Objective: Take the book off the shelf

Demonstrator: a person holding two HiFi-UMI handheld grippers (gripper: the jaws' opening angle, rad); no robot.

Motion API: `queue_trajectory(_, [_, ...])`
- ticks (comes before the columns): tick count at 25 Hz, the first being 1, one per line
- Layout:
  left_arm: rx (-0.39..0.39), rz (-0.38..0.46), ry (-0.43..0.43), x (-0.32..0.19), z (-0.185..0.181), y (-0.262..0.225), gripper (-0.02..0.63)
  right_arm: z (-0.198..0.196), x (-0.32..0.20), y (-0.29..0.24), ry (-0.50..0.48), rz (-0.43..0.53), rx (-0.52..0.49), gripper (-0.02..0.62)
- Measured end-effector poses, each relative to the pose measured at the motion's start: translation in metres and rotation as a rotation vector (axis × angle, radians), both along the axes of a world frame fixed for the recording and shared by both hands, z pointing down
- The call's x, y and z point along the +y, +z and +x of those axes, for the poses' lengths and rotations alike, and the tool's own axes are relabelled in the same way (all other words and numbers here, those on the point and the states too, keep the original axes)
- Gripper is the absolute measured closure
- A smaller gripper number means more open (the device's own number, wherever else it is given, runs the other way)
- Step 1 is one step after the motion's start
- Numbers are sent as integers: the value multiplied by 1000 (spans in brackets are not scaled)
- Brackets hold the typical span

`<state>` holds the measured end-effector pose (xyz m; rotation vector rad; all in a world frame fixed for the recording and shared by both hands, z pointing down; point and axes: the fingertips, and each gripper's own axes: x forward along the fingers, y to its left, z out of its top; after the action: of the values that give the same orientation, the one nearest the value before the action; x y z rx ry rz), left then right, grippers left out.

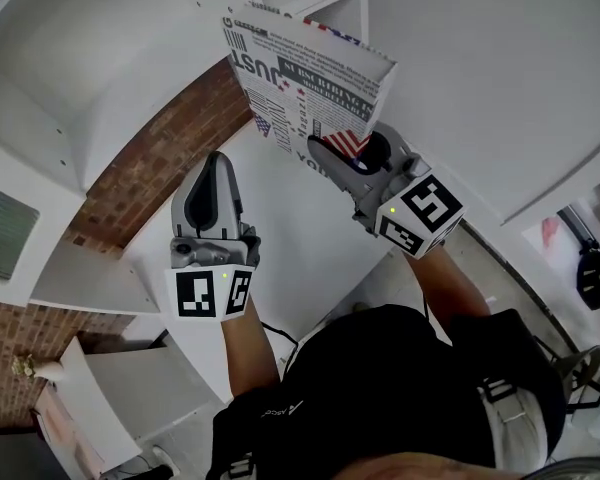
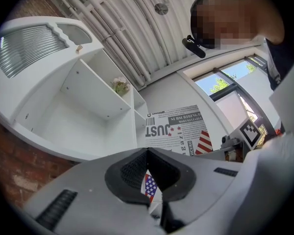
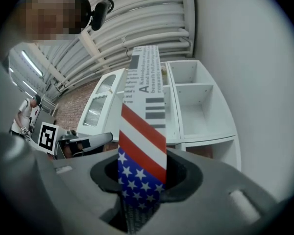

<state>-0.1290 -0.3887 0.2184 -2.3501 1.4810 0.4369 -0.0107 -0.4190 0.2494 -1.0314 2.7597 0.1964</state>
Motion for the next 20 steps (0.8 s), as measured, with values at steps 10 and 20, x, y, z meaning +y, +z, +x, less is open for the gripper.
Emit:
queue_trajectory(10, [9, -20, -11, -12, 3, -12, 609, 0, -13, -9, -22, -23, 18, 443])
queue_trajectory(20, [7, -26, -26, -13, 8, -14, 609, 2, -15, -11, -42, -28, 20, 443])
